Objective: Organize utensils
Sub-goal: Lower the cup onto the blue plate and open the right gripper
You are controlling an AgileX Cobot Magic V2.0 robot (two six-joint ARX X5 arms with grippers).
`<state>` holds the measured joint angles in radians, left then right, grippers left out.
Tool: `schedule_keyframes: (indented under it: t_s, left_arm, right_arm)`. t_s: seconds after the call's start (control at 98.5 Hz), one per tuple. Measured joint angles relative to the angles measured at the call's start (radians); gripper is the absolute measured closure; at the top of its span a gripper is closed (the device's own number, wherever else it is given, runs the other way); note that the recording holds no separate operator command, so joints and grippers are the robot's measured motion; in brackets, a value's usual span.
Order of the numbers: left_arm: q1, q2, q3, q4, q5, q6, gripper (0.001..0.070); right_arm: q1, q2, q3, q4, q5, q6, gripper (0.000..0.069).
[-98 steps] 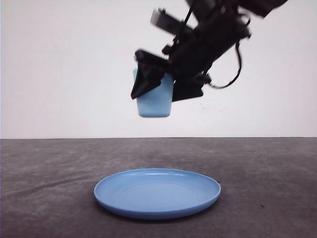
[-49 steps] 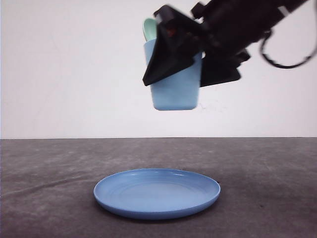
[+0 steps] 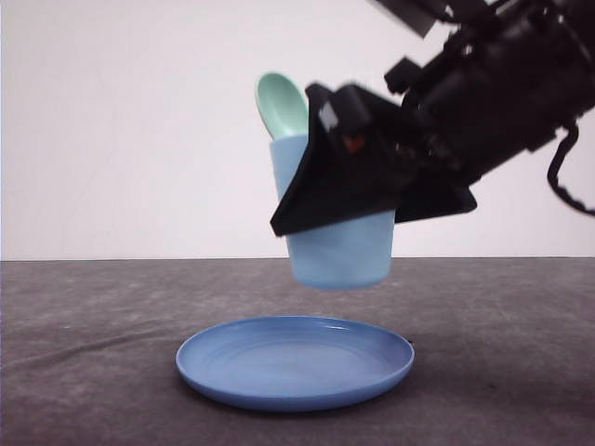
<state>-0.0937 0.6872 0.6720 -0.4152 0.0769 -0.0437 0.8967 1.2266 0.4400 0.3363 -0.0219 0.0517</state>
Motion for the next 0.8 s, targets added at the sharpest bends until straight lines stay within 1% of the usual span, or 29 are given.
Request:
schedule_keyframes:
  t_s: [0.447, 0.63, 0.802]
  left_arm:
    - [0.000, 0.000, 0.000, 0.000, 0.000, 0.000, 0.0411]
    - [0.000, 0.000, 0.000, 0.000, 0.000, 0.000, 0.0411]
    - [0.000, 0.000, 0.000, 0.000, 0.000, 0.000, 0.0411]
  right_arm:
    - [0.000, 0.231, 0.000, 0.242, 0.001, -0.003, 0.0226]
    - [0.000, 0.306, 0.000, 0.263, 0.000, -0.003, 0.0226]
    - [0.000, 0.330, 0.000, 0.304, 0.000, -0.003, 0.0226]
